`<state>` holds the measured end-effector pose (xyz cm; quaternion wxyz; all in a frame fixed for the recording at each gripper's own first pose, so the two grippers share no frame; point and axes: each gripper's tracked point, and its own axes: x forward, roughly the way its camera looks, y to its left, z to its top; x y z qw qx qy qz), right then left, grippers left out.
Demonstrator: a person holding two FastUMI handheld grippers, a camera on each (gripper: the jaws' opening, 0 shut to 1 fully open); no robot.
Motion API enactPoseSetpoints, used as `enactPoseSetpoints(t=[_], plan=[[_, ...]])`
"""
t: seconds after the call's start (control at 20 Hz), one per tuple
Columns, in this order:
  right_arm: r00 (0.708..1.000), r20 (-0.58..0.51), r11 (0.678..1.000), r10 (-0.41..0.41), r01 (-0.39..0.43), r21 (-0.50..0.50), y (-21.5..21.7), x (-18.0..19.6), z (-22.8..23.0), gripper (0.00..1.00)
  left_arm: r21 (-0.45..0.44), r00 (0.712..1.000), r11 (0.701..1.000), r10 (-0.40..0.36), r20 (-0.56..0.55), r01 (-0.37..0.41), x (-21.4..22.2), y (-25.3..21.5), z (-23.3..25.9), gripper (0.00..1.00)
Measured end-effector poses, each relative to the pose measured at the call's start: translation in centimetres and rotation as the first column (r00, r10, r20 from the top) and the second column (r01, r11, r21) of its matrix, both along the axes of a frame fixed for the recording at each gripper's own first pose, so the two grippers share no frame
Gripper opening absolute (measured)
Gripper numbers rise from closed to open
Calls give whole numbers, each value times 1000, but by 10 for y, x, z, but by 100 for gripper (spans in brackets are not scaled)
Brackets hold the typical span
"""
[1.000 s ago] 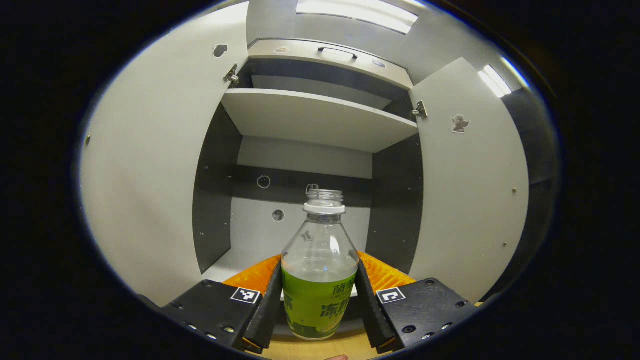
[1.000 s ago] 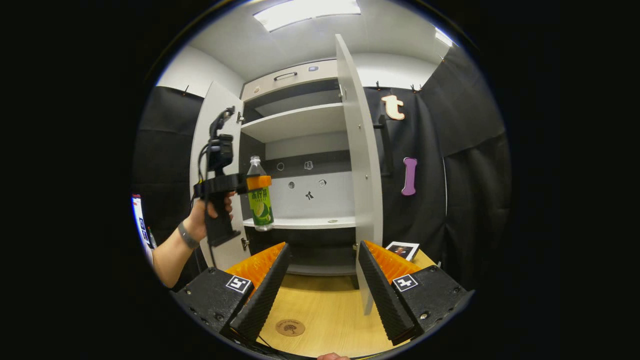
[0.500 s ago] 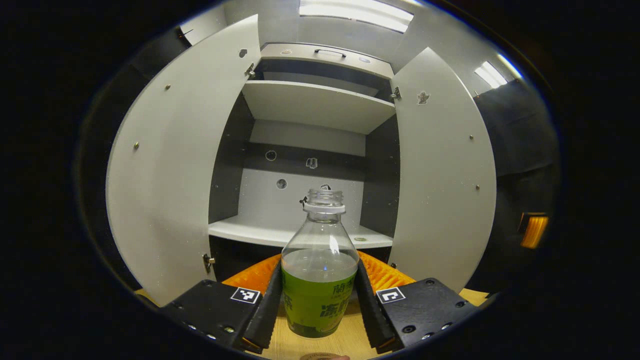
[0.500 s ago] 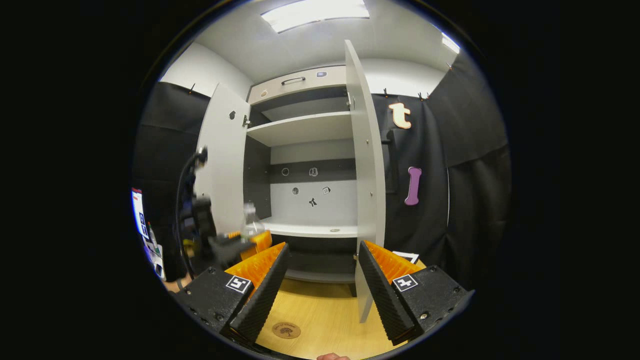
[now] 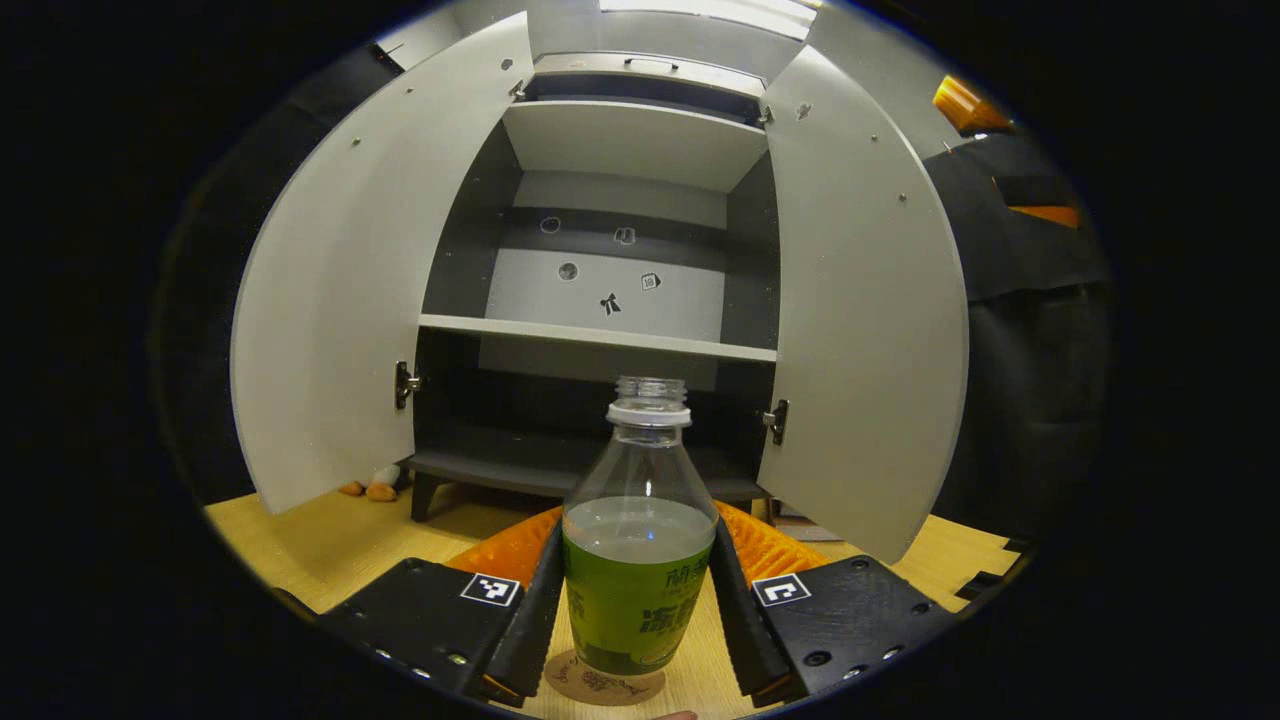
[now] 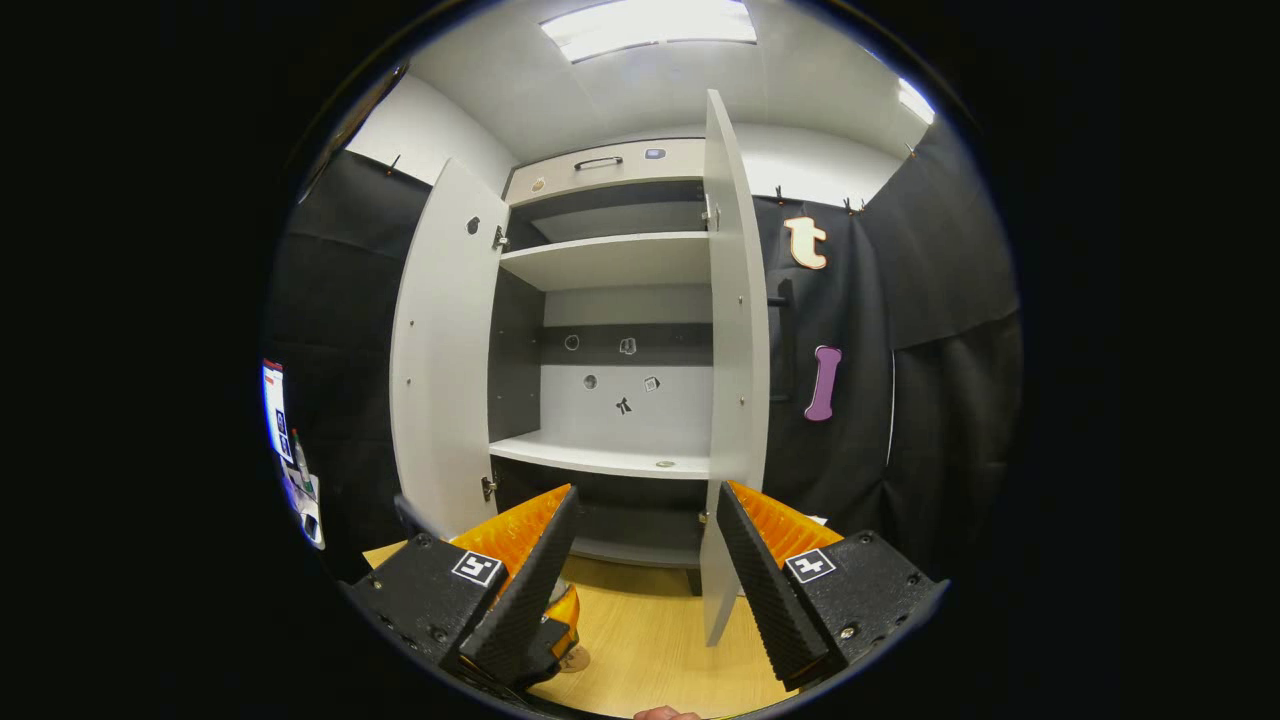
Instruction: Grasp the bottle in the cabinet with the left hand and place it on the coaster, then close the right door with the right hand and the left door with the left hand.
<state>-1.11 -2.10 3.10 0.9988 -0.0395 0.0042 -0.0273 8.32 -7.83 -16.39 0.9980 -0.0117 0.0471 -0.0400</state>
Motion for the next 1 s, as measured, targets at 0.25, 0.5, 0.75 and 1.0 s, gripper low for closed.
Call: enactPoseSetpoints(t=[0.25,0.5,0.75,1.0], plan=[[999,-13,1000,-30,30,3,-9,2,-3,85,-1,1000,1000,14,-9,-14,-4,5,-31,70],[999,-32,1000,-20,20,3,-6,6,-9,85,9,999,1000,0,-35,0,-8,0,-51,69],[999,-49,1000,-19,19,7,-6,8,-14,85,26,1000,1000,-6,-15,6,-12,-3,-49,69],[998,-51,1000,-22,23,12,-8,8,-16,85,25,1000,1000,-16,-19,17,-12,-3,-49,76]])
